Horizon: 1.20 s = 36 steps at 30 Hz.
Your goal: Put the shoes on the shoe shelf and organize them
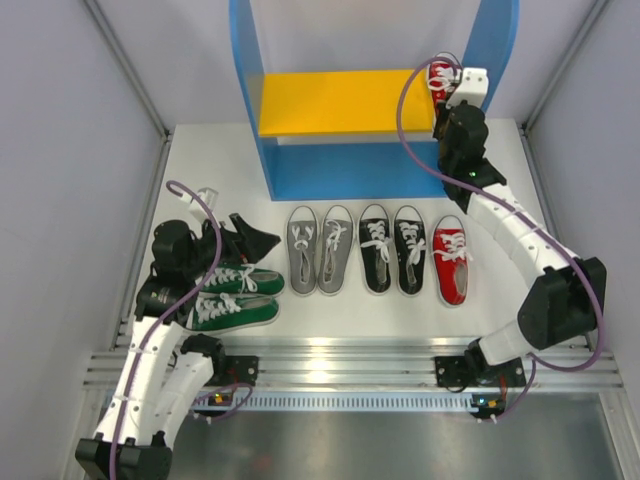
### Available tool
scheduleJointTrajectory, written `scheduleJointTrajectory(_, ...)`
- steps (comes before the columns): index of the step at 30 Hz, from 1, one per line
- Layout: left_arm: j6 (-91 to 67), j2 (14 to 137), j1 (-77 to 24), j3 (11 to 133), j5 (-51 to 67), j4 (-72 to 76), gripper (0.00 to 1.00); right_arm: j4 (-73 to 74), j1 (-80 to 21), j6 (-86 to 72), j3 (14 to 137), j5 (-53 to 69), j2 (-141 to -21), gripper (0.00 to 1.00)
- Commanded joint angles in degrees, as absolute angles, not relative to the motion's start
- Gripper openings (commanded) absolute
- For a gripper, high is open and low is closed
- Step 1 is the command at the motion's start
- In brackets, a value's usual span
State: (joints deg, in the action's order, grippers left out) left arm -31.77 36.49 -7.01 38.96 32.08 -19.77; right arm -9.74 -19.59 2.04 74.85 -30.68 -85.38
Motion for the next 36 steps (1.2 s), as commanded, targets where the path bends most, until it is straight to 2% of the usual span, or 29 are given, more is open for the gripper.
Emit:
scheduleJointTrajectory(1, -31.55, 35.77, -7.12, 38.58, 32.26, -18.46, 0.91, -11.69, -18.11, 3.25, 77.61, -29.89, -85.78, 0.1)
scheduleJointTrajectory(4, -31.64, 35.77, -7.12, 38.5, 32.34, -18.54, 0.91, -11.34, -18.11, 3.25, 77.0, -28.66, -84.21, 0.52)
scheduleJointTrajectory(6, -31.64, 35.68, -7.12, 38.5, 32.34, -18.54, 0.91, -11.6, -18.11, 3.25, 76.38, -27.43, -82.28, 0.6)
scheduleJointTrajectory(7, -31.73, 35.77, -7.12, 38.58, 32.34, -18.46, 0.91, -11.78, -18.11, 3.25, 75.51, -26.46, -81.48, 0.67)
scheduleJointTrajectory(11, -31.73, 36.03, -7.12, 38.76, 32.34, -18.46, 0.92, -12.48, -18.11, 2.29, 73.92, -22.77, -77.26, 0.76)
scheduleJointTrajectory(17, -31.55, 36.12, -7.12, 39.02, 31.99, -18.46, 0.99, -7.48, -19.51, 0.35, 69.88, -19.42, -67.43, 0.79)
scheduleJointTrajectory(21, -32.25, 35.51, -7.12, 38.59, 31.38, -18.63, 0.99, -0.19, -26.25, -3.95, 62.77, -30.97, -56.72, 0.83)
scheduleJointTrajectory(22, -32.52, 35.25, -7.12, 38.58, 31.12, -18.46, 0.99, 6.96, -27.32, -5.43, 60.06, -33.46, -54.95, 0.84)
scheduleJointTrajectory(24, -32.87, 34.98, -7.12, 38.58, 30.76, -18.46, 0.99, 12.01, -29.6, -10.26, 53.75, -38.38, -49.0, 0.85)
scheduleJointTrajectory(30, -33.66, 36.56, -7.12, 39.99, 31.73, -18.37, 0.99, 29.16, -30.85, -24.23, 37.9, -43.5, -34.48, 0.89)
scheduleJointTrajectory(32, -33.75, 37.35, -7.12, 39.9, 32.08, -17.75, 0.99, 30.58, -31.55, -28.02, 36.13, -40.88, -33.05, 0.9)
scheduleJointTrajectory(36, -34.89, 38.14, -7.12, 39.55, 33.04, -16.79, 0.99, 35.67, -31.73, -38.39, 35.42, -44.73, -34.97, 0.91)
